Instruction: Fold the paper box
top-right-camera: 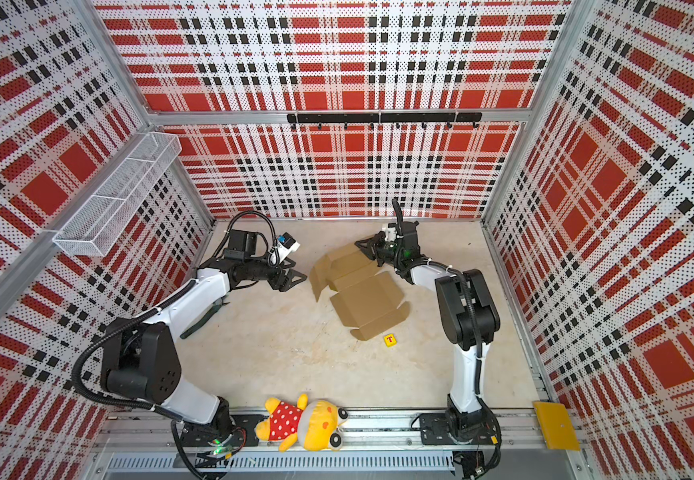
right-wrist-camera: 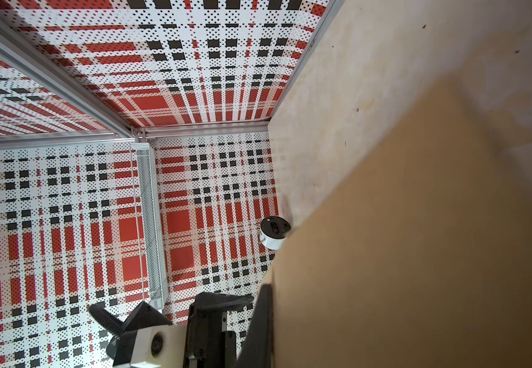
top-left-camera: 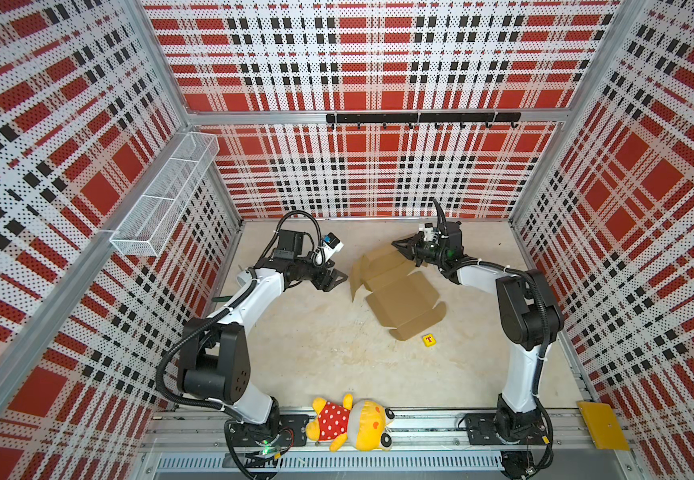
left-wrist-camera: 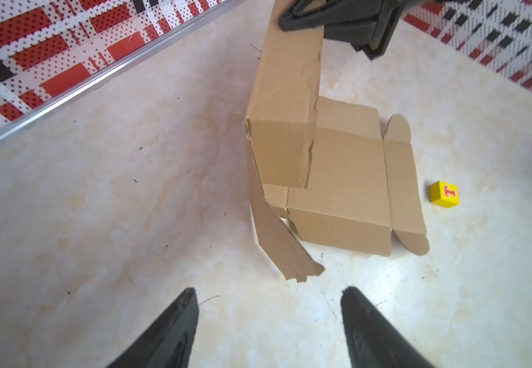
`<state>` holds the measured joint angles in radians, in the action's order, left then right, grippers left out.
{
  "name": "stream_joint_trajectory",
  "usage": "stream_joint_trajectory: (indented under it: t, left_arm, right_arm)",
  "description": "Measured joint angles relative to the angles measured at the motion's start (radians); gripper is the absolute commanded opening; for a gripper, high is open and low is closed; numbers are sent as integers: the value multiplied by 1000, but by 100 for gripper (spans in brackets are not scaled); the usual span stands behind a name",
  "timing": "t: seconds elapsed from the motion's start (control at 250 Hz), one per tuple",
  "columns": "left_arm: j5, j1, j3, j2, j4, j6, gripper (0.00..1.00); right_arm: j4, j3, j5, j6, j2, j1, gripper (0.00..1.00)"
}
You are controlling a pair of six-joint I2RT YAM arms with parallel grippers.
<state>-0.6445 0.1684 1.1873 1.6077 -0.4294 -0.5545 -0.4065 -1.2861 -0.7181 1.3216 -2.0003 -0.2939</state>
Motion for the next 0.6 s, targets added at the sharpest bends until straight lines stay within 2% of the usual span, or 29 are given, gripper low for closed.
stream_joint_trajectory:
  t: [0.128,0.316,0.452,0.6]
  left_arm:
    - [3,-10,76,114,7,-100,61]
    - [-8,2,92,164,18,-164,65]
    - [-23,63,79,164,40,-170,65]
    - [-34,118,59,169,90,-117,62]
  right_arm:
    - [13,-5,0,-6,0,2,0]
    - [16,-8,0,-6,0,2,0]
    - [21,-11,1,-6,-2,2,0]
    - [39,-46,1,-6,-26,2,0]
